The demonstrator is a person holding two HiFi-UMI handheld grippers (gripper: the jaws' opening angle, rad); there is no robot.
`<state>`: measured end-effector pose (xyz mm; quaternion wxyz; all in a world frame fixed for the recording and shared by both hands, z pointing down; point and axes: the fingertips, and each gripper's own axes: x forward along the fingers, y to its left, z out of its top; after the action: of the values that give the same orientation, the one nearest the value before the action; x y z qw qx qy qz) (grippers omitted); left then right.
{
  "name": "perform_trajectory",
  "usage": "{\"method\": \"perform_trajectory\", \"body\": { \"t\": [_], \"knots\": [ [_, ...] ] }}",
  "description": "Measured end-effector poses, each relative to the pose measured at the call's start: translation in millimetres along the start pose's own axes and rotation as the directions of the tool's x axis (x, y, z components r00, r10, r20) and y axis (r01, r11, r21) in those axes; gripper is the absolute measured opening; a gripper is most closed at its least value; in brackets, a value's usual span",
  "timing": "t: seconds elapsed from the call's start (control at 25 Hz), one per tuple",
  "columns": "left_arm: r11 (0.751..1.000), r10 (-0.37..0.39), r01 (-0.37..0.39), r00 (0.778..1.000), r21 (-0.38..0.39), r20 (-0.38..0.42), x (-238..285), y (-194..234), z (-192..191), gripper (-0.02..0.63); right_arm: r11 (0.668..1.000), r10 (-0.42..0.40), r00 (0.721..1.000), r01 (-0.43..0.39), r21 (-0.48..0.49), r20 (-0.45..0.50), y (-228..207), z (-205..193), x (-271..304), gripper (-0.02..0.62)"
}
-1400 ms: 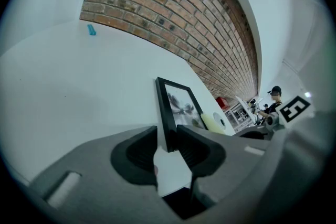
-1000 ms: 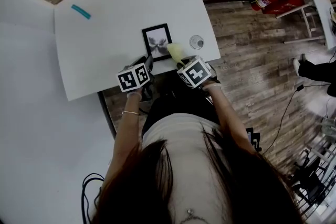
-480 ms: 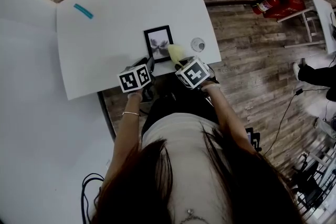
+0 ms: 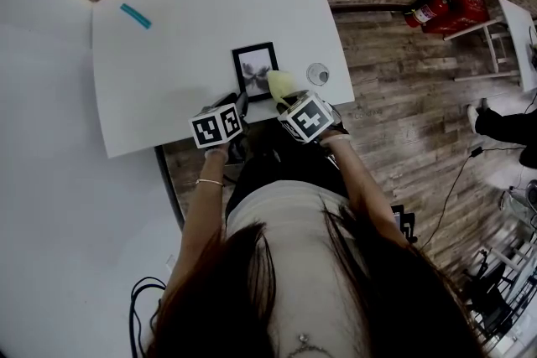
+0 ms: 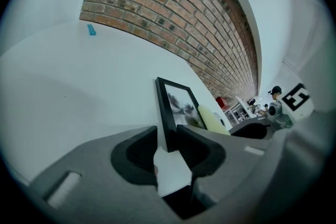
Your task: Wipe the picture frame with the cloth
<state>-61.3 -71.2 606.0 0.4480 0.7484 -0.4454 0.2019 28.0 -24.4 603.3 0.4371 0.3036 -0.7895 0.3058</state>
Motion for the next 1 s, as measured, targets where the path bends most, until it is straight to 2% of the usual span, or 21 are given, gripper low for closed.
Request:
{"method": "perform_trajectory", "body": {
  "t": [1.0],
  "knots": [
    [1.000,-0.015,0.015,1.000,-0.013,-0.004,1.7,0.7,1.3,0.117,0.997,0.046,0.999,-0.047,-0.065,-0.012,14.5,23.8,15.1,0.040]
  ]
}}
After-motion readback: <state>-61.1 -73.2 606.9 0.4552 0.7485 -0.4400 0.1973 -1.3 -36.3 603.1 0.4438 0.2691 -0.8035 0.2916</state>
